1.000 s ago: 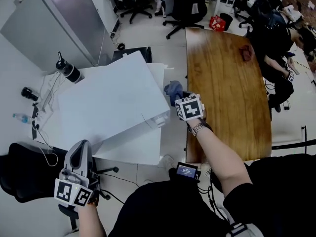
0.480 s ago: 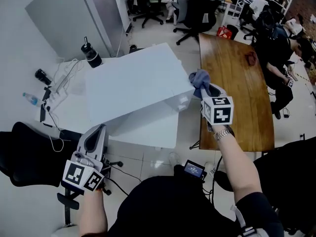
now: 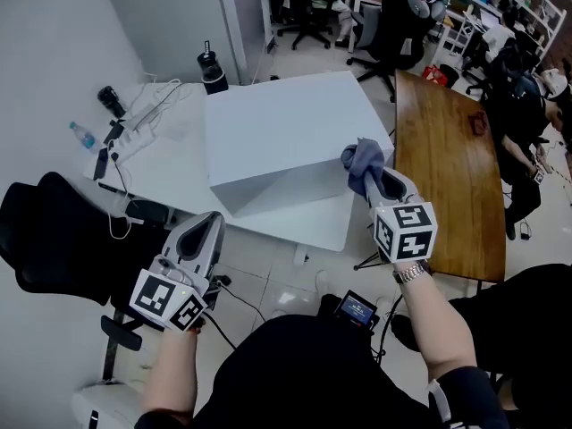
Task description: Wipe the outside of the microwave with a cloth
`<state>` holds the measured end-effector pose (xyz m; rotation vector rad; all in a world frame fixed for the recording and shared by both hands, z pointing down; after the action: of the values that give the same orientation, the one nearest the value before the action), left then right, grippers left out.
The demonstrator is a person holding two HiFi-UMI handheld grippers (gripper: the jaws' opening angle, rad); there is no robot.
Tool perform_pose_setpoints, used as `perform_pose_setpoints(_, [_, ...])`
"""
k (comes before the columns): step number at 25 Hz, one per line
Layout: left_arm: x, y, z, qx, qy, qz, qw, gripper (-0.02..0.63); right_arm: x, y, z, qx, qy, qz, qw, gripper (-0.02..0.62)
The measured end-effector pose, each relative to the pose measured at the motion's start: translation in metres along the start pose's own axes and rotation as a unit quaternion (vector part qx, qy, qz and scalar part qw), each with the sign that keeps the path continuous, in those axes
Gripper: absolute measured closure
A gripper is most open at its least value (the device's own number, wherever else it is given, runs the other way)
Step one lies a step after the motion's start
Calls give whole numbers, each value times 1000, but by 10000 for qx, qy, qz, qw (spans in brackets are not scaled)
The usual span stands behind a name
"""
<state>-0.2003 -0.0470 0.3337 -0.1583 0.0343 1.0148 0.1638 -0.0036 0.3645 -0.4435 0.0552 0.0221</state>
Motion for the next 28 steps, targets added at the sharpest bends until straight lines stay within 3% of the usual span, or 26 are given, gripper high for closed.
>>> perform_pose_setpoints(9, [-12,51,13,-41,81,-455,9989,601,-136,-37,22,-221,575,-1399,9882,526])
perform_pose_setpoints(15, [-21,88,18,-92,102,-883,9960,601,-207,-67,36,-324,819,-2016,9755,526])
perform_pose_setpoints(22, [-32,121,22,-155,129,-1261,9918,601,-254,-107,52,-530,965,-2275,9675,526])
perform_pose_setpoints(28, [-40,135,23,-226,98,-1427,9895,601,-270,-139,60,-690,940,-2196,9686,526])
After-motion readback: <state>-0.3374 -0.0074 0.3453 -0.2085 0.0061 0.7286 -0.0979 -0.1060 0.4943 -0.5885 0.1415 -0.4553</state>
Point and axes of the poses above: the fingertips, and each gripper's own axes: y backward along the fingers, x to its right, z out of its underside, the point moved 8 cm from there along y, backward along the fingers, and after that the axes turned 5 degrees about -x, right-handed, at the moved point
